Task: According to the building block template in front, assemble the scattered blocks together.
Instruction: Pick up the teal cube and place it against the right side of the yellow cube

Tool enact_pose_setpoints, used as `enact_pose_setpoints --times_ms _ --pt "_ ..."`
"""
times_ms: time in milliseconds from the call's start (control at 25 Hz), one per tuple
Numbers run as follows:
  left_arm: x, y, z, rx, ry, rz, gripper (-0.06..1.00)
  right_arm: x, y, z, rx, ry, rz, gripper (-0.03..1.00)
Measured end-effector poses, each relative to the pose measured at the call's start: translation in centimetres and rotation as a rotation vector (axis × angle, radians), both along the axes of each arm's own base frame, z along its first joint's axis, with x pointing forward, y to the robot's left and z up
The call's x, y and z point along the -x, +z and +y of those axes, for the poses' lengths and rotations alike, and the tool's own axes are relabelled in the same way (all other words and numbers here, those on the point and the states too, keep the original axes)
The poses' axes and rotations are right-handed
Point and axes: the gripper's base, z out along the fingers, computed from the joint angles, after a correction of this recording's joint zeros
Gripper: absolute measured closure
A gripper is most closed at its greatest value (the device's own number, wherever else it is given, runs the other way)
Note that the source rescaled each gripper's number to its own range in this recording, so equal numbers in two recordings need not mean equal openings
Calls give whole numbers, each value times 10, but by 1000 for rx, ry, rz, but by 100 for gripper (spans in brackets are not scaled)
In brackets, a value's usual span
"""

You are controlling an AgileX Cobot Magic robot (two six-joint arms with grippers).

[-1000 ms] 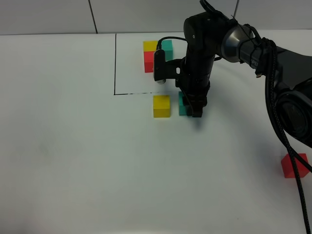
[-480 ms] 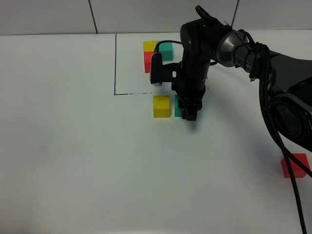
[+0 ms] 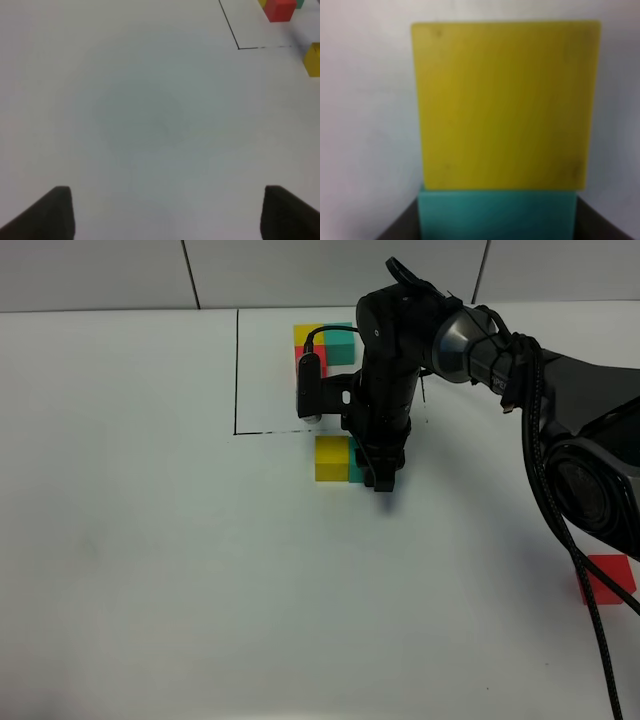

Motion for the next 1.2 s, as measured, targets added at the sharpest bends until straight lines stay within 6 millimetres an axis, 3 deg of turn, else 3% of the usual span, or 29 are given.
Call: enact_pose_setpoints --times_ms 1200 --pt "0 0 0 -2 -1 0 16 0 0 0 2 52 -2 96"
